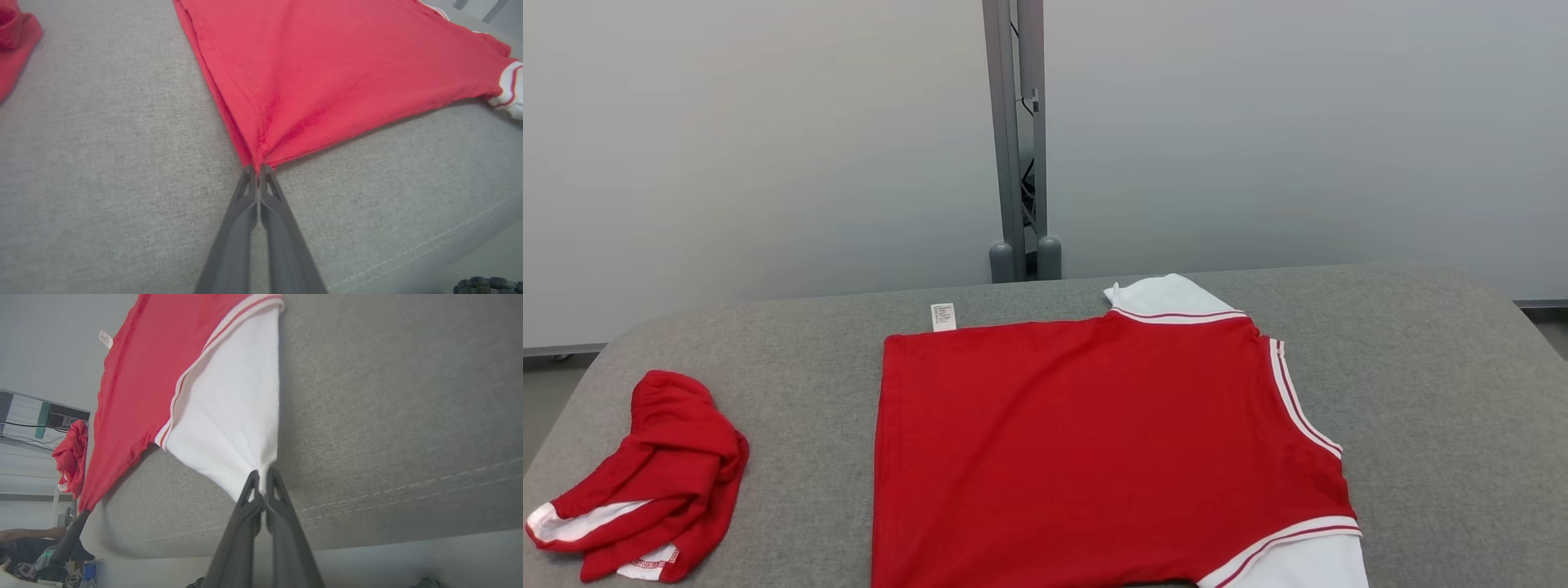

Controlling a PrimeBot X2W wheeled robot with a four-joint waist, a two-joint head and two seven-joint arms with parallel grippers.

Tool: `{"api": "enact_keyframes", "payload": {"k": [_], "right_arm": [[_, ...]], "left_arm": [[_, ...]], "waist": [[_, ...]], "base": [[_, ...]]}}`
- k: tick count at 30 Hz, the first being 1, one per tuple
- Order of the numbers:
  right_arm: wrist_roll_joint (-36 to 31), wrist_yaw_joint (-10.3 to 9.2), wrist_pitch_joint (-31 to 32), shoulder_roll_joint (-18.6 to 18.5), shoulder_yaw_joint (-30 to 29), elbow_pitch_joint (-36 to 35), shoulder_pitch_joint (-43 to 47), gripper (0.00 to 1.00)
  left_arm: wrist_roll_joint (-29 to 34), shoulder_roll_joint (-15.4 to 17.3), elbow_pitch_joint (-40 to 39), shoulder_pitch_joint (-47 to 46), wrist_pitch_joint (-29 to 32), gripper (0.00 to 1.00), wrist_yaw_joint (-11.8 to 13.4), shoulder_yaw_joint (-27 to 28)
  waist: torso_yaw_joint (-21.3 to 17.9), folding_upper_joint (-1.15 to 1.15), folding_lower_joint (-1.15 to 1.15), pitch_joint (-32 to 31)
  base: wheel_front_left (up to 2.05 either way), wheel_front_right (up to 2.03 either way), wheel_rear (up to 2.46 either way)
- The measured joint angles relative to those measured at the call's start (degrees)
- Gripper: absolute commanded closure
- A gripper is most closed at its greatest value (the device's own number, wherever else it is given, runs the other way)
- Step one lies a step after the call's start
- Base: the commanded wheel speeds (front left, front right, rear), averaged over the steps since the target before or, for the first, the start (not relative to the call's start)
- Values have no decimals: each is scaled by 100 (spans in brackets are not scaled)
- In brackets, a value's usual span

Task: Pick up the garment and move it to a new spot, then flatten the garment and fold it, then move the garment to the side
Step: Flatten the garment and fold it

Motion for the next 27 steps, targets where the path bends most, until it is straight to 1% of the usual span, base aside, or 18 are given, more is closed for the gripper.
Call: {"api": "enact_keyframes", "payload": {"k": [5, 9, 14, 18, 24, 27], "right_arm": [[-197, 0, -47, 7, -174, -240, 50, 100], [-315, 0, -55, 91, -319, -428, 1, 100], [-522, 0, -57, 101, -546, -655, -120, 100], [-695, 0, -48, 192, -695, -798, -270, 100], [-982, 0, -38, 339, -940, -816, -614, 100], [-1069, 0, 2, 472, -1022, -764, -866, 100]], "left_arm": [[22, -24, -49, 5, 1, 100, 0, 78], [96, -64, -148, -54, 0, 100, 0, 151], [197, -62, -304, -207, 0, 100, 0, 381], [278, -66, -375, -344, 0, 100, 0, 594], [381, -100, -368, -616, 1, 100, 0, 803], [434, -148, -313, -775, 1, 100, 0, 873]], "waist": [[-84, 0, 0, -6], [-140, 0, 0, 11], [-165, 0, 0, 94], [-170, 0, 0, 190], [-154, 0, 0, 382], [-146, 0, 0, 498]], "base": [[0, 0, 0], [0, 0, 0], [0, 0, 0], [0, 0, 0], [0, 0, 0], [0, 0, 0]]}}
